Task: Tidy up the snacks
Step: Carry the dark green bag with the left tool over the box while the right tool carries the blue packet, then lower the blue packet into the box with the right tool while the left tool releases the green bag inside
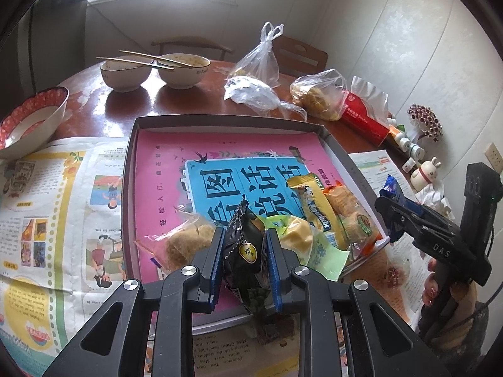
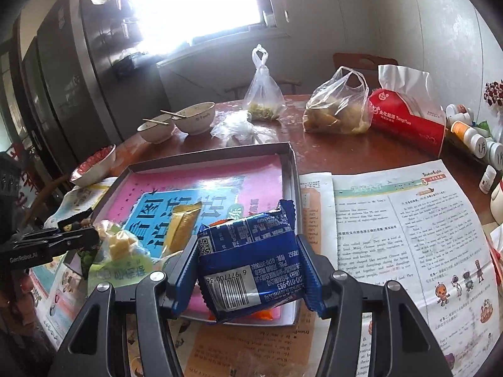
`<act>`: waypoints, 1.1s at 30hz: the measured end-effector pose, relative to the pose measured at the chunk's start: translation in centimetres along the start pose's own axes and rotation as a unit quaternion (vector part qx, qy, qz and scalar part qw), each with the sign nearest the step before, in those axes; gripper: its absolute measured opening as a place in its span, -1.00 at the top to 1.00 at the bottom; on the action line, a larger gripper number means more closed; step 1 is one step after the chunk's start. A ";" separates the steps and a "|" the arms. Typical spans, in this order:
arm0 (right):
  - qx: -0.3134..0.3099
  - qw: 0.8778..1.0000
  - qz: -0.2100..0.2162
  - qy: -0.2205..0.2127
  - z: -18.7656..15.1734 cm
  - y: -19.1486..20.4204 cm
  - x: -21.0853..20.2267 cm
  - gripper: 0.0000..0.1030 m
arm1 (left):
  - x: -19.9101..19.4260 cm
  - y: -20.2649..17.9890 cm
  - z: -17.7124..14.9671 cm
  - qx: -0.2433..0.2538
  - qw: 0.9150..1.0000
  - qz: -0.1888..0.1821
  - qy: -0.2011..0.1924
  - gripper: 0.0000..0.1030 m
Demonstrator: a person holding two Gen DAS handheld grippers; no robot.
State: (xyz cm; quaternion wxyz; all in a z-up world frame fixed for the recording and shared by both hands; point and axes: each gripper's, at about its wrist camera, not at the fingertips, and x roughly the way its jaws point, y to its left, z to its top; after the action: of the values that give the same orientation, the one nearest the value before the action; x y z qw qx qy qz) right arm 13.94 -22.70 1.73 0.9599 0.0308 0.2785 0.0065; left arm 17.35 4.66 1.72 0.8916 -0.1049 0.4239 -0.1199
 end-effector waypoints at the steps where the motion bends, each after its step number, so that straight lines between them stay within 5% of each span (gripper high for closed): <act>1: 0.002 1.000 0.001 0.000 0.1 -0.1 0.1 -0.13 | 0.0 0.0 0.0 0.000 1.000 0.000 0.000 0.51; 33: -0.007 0.999 0.022 0.025 0.3 2.0 3.0 -0.17 | 1.0 0.4 0.2 -0.004 1.000 -0.003 0.011 0.49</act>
State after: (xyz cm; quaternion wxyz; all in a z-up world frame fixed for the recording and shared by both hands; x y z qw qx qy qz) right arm 16.61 -20.63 0.54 0.9524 0.0301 0.3018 0.0303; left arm 18.17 4.78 0.97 0.8859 -0.1084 0.4342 -0.1220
